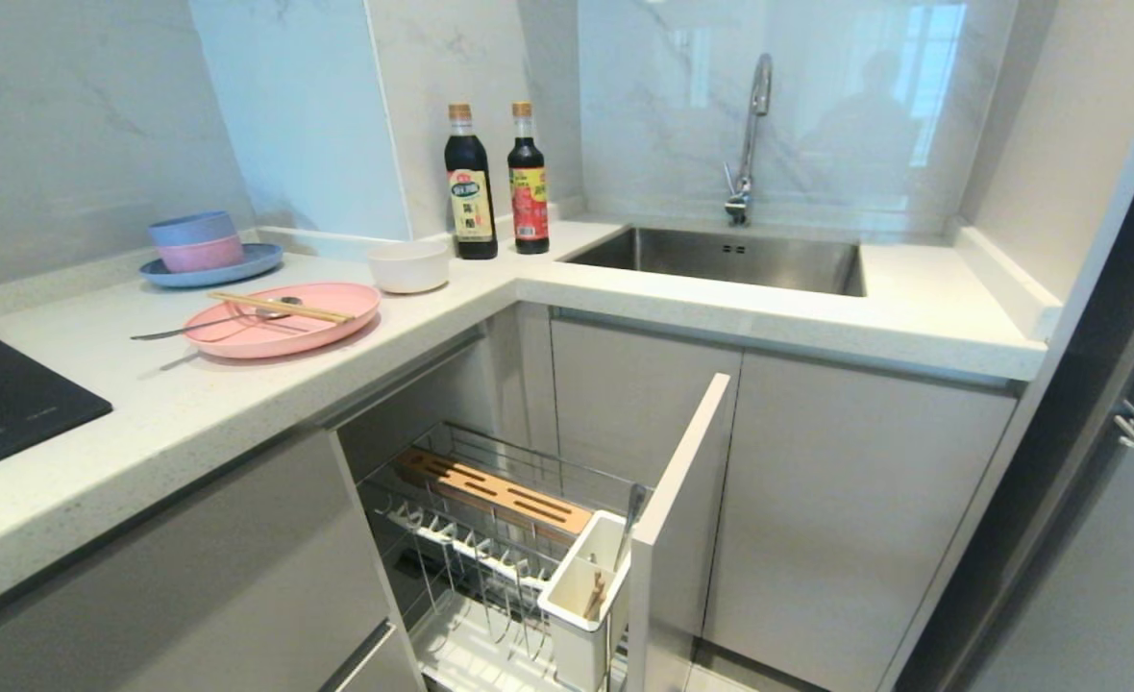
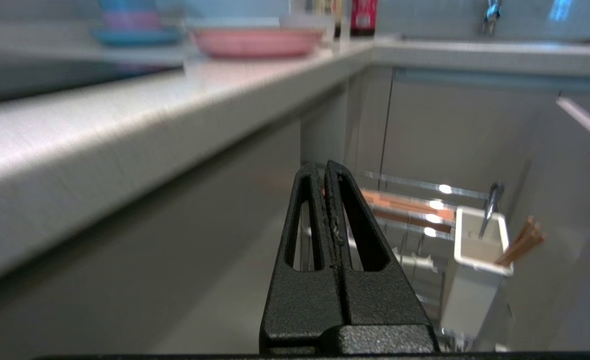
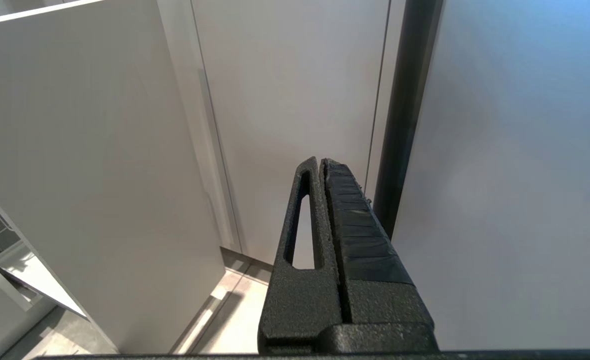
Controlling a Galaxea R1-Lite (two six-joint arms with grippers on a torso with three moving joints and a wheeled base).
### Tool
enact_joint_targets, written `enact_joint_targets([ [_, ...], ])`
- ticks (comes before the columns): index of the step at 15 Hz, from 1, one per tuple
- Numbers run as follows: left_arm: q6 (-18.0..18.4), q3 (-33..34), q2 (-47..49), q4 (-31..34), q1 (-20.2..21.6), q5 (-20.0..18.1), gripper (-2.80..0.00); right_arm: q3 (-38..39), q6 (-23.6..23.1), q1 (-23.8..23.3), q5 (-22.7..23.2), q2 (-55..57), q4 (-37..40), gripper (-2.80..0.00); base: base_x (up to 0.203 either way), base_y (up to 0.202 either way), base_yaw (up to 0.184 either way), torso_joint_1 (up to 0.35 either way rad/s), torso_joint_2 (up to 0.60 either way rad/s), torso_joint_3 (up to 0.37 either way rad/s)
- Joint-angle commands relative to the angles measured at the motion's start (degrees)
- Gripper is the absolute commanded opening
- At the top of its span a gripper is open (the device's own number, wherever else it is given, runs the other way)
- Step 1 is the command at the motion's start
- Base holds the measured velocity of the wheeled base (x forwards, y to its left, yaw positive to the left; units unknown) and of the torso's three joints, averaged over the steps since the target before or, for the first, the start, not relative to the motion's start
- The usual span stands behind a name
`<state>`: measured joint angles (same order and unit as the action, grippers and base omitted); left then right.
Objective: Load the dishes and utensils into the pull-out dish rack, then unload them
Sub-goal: Pick up the chopsticks and place it in the cupboard
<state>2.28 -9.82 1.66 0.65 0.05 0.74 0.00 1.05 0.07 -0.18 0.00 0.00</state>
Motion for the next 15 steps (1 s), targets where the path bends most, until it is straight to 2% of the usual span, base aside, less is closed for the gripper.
enact_joint_targets([
  [1, 0.4, 5.8, -1.6, -2.9, 0.0, -0.2, -2.80, 0.1, 0.0, 0.0, 0.0, 0.0, 0.0, -2.80, 0.000, 0.000, 0.000, 0.000, 0.00, 0.000],
  [3, 2.1, 11.2, -1.6, -10.1, 0.0, -0.1, -2.80, 0.1, 0.0, 0.0, 0.0, 0.0, 0.0, -2.80, 0.000, 0.000, 0.000, 0.000, 0.00, 0.000],
  [5, 2.8, 11.3, -1.5, -6.0, 0.0, -1.3, -2.80, 0.1, 0.0, 0.0, 0.0, 0.0, 0.0, -2.80, 0.000, 0.000, 0.000, 0.000, 0.00, 0.000],
  [6, 2.3, 11.3, -1.6, -3.4, 0.0, -2.3, -2.80, 0.1, 0.0, 0.0, 0.0, 0.0, 0.0, -2.80, 0.000, 0.000, 0.000, 0.000, 0.00, 0.000],
  [7, 0.0, 11.3, -1.6, -3.3, 0.0, -2.5, -2.80, 0.1, 0.0, 0.0, 0.0, 0.0, 0.0, -2.80, 0.000, 0.000, 0.000, 0.000, 0.00, 0.000],
  [10, -0.3, 11.3, -1.6, -3.9, 0.0, -2.7, -2.80, 0.1, 0.0, 0.0, 0.0, 0.0, 0.0, -2.80, 0.000, 0.000, 0.000, 0.000, 0.00, 0.000],
  [15, -5.6, 11.3, -1.6, -4.1, 0.0, -1.0, -2.80, 0.1, 0.0, 0.0, 0.0, 0.0, 0.0, -2.80, 0.000, 0.000, 0.000, 0.000, 0.00, 0.000],
])
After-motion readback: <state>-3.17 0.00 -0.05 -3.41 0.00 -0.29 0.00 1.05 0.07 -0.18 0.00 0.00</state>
